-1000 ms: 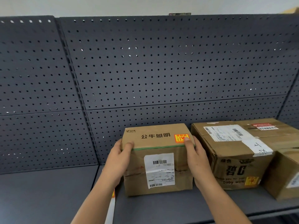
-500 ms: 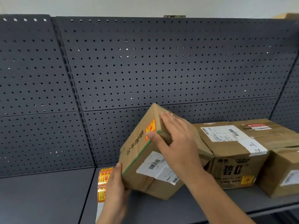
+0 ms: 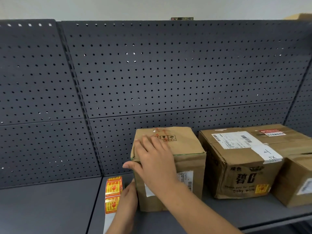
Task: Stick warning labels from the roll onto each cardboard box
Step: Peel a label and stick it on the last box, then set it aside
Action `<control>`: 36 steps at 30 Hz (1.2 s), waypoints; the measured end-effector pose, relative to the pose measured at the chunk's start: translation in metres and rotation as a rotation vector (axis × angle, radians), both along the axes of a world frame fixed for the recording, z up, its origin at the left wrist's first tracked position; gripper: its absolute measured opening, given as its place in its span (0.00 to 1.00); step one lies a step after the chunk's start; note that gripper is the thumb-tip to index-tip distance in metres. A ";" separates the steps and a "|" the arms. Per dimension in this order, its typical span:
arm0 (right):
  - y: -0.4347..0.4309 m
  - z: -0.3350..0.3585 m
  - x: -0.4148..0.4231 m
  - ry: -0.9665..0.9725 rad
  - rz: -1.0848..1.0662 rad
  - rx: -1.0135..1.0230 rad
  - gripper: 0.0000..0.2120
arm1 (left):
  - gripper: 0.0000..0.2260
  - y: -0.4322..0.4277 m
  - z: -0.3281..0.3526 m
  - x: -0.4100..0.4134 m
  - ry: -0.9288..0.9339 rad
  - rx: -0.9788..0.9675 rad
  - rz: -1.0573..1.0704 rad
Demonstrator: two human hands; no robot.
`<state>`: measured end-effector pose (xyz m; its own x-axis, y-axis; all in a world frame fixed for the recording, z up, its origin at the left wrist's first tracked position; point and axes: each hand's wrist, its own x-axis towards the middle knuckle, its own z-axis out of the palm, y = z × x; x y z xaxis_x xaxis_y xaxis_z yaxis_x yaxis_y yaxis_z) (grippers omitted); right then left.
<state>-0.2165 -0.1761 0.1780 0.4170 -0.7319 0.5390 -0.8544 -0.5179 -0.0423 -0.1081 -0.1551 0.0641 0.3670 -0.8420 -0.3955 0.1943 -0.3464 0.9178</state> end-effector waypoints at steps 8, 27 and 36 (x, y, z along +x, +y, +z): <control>0.013 0.017 -0.008 -0.160 0.117 0.141 0.36 | 0.18 0.000 0.025 0.010 0.025 -0.039 -0.030; -0.013 0.002 -0.127 -1.026 -0.030 0.627 0.20 | 0.33 -0.010 0.122 -0.015 -0.358 -0.390 -0.132; -0.011 0.005 -0.120 -1.096 -0.024 0.675 0.16 | 0.13 -0.011 0.117 -0.016 -0.342 -0.413 -0.124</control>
